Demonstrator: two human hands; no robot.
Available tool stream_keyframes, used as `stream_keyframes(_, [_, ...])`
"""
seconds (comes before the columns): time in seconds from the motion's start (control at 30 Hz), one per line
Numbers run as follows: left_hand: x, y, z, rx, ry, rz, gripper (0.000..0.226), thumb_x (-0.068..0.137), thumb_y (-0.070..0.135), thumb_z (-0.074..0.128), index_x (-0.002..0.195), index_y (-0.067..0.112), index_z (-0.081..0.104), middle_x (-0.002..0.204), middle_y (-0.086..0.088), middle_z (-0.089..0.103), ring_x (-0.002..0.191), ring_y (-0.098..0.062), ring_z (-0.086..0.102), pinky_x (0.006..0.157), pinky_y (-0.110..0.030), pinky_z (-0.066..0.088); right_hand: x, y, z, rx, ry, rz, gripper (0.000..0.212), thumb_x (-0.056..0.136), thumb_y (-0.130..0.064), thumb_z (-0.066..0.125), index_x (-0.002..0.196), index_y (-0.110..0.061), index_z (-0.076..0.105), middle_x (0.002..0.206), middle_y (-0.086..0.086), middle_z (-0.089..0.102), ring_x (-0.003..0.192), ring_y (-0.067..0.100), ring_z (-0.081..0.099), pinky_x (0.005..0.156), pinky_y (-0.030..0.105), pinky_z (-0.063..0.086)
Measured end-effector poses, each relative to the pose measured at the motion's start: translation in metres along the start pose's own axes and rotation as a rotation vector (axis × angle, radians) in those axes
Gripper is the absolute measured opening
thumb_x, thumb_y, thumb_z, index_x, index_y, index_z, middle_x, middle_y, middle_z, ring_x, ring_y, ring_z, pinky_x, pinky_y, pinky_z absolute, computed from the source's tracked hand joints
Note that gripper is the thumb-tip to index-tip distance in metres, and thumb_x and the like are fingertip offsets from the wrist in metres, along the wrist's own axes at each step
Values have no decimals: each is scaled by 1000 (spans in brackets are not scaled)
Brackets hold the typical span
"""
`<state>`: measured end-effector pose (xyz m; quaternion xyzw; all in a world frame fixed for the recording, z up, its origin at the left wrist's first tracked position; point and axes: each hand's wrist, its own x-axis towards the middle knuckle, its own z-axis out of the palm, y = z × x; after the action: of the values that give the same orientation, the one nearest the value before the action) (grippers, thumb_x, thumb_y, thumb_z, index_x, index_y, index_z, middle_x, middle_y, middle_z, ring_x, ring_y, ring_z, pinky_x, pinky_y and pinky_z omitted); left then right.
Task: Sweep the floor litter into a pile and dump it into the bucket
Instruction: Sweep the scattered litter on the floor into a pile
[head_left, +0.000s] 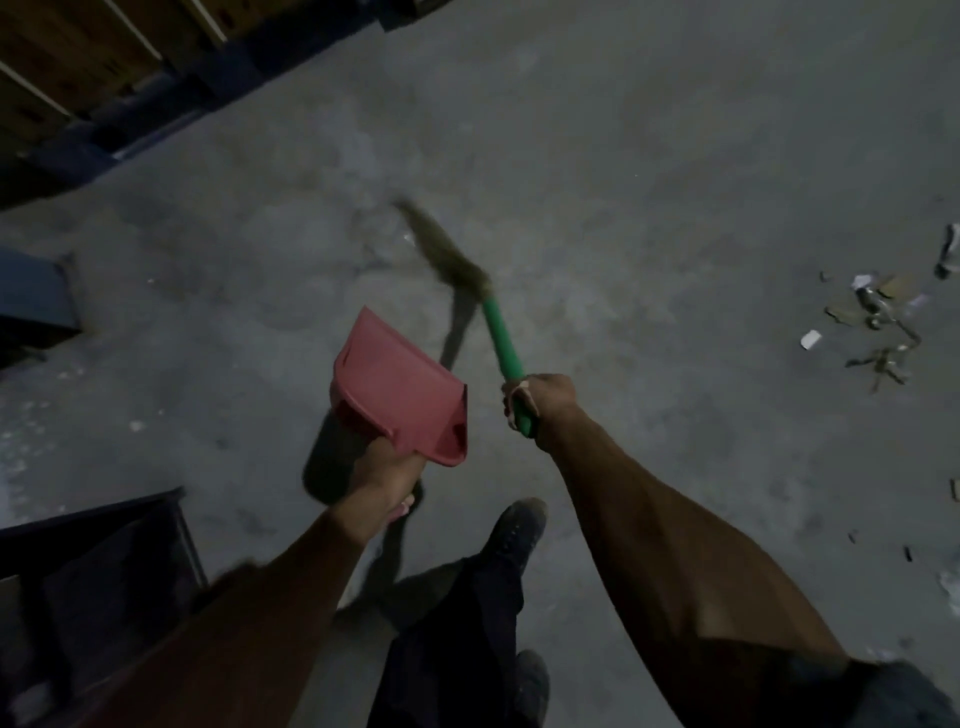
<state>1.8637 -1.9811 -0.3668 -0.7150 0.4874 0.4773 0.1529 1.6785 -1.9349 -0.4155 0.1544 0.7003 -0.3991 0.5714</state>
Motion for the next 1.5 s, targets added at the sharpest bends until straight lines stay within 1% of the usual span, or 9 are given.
stream_keyframes(0.13, [-1,15,13,0,-51,42,21,90,27,59,96,6,61,74,-9,60,45,-17,49,42,-21,40,19,-2,-64,486,94,56,8,94,5,51,87,3,47,67,13,44,25,11,43,29,16,37])
stream_keyframes(0.47, [-67,103,80,82,-256,249,10,91,12,53,81,9,54,65,-8,49,44,-15,41,39,-19,31,-28,35,-275,845,475,75,19,95,-1,53,112,-4,46,77,12,50,28,10,49,32,18,44])
stream_keyframes(0.6, [-98,147,121,154,-315,313,10,91,11,52,82,9,55,64,-8,51,47,-17,43,43,-22,34,-68,46,-325,967,685,26,10,92,9,53,88,-1,51,76,12,50,52,19,49,32,17,41])
stream_keyframes(0.77, [-125,200,178,163,-364,353,8,89,9,54,81,7,55,59,-9,50,41,-17,41,41,-23,33,-79,75,-321,637,695,-96,18,81,-9,74,84,-3,57,63,14,52,48,23,50,43,31,43])
stream_keyframes(0.87, [-143,237,221,203,-363,374,8,89,8,54,82,6,56,58,-8,50,39,-16,40,39,-21,32,-71,66,-335,412,678,-116,26,61,-24,73,82,-24,57,70,8,62,60,33,63,58,49,55])
stream_keyframes(1.0, [-170,286,274,247,-340,390,13,90,7,54,77,6,53,54,-8,46,31,-13,36,33,-13,27,-54,35,-382,110,570,-187,28,71,-13,65,94,-26,57,80,7,66,74,32,66,67,43,57])
stream_keyframes(1.17, [-189,333,325,283,-331,402,16,91,7,54,75,4,52,54,-10,45,26,-12,37,32,-12,27,-10,-11,-463,81,428,-104,48,62,-18,64,108,-25,58,90,17,69,70,30,63,60,38,50])
stream_keyframes(1.3, [-194,359,354,309,-335,420,15,90,7,54,76,2,53,59,-12,48,31,-16,40,34,-15,28,-1,-34,-510,537,456,-29,13,77,8,63,81,-1,56,60,17,52,36,21,49,39,25,40])
stream_keyframes(1.5, [-208,386,386,389,-355,430,19,92,7,52,74,2,51,54,-13,45,24,-13,38,31,-11,25,-10,5,-593,1278,611,76,24,87,16,51,72,-2,44,61,12,44,23,11,42,29,14,36])
